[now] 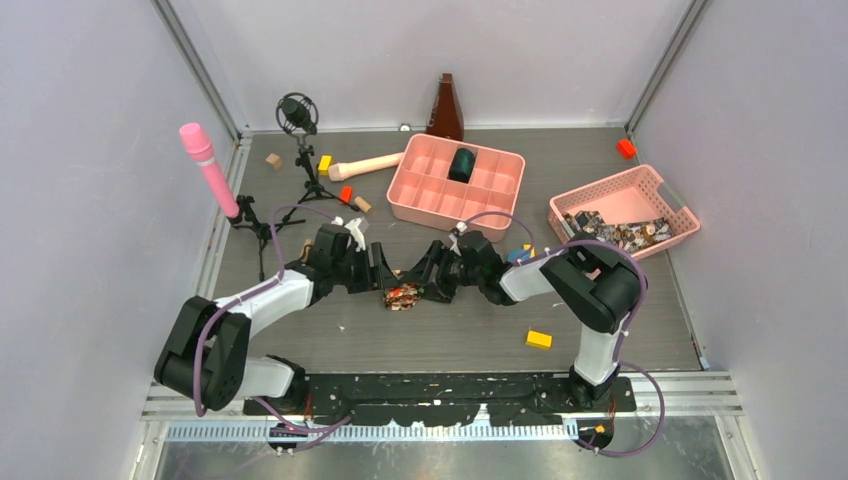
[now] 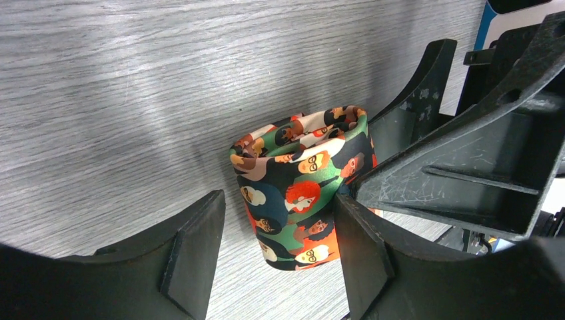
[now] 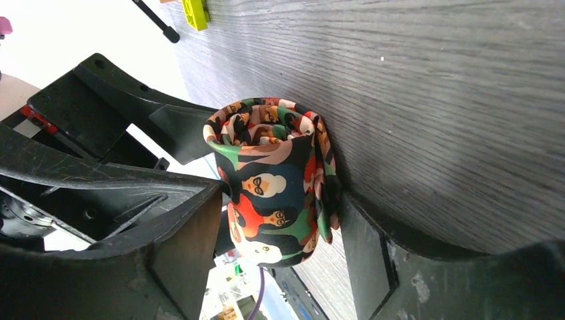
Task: Roll the ties
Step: Pick up the tie at the center of the board.
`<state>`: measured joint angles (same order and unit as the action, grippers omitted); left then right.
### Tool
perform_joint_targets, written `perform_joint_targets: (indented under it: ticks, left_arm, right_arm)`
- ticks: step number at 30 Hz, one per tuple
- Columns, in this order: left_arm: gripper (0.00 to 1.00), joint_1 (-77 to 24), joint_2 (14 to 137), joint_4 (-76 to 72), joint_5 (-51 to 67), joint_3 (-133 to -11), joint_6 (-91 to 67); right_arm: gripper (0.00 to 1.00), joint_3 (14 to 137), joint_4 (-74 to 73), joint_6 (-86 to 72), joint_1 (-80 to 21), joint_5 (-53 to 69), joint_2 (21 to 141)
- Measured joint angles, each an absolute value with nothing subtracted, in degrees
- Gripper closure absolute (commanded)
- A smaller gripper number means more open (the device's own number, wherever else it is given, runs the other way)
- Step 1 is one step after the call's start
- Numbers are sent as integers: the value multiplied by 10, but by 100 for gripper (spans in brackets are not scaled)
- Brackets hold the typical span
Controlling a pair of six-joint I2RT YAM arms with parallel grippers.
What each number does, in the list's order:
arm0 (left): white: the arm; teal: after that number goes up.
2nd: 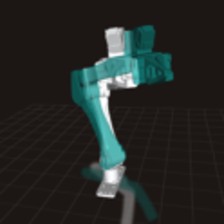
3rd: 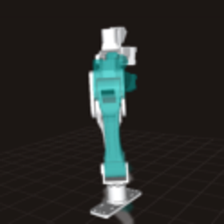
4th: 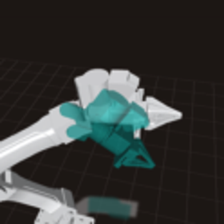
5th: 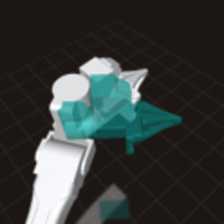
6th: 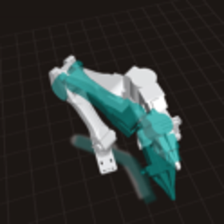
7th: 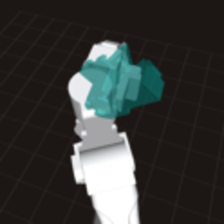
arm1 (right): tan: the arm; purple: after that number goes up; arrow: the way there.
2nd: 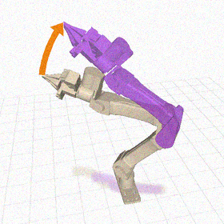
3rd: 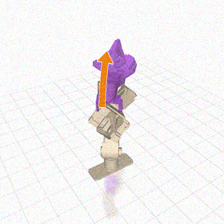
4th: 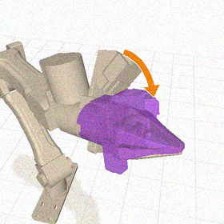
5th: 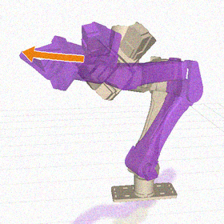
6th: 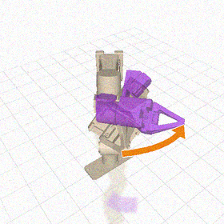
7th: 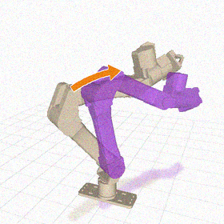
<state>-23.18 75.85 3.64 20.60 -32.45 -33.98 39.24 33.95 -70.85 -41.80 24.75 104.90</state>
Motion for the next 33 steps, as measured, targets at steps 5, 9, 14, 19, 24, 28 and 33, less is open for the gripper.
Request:
perform_joint_targets:
  ticks: [5, 9, 14, 19, 24, 28, 33]
  left_arm:
    - [38, -232, 759, 36, 206, -324, -340]
    - [34, -232, 759, 38, 204, -324, -340]
    - [29, -232, 743, 52, 193, -324, -340]
    - [27, -232, 693, 75, 175, -324, -343]
    - [30, -232, 655, 84, 159, -324, -346]
    - [34, -231, 657, 84, 149, -323, -346]
    - [36, -231, 685, 84, 147, -312, -356]
  right_arm:
    - [44, 392, 343, -710, -420, 246, 1056]
    - [47, 392, 347, -711, -421, 246, 1057]
    - [48, 392, 347, -711, -423, 242, 1057]
    - [49, 392, 346, -710, -423, 239, 1057]
    - [49, 392, 346, -707, -423, 237, 1057]
    - [49, 392, 345, -706, -423, 237, 1057]
    - [48, 392, 344, -702, -423, 236, 1056]
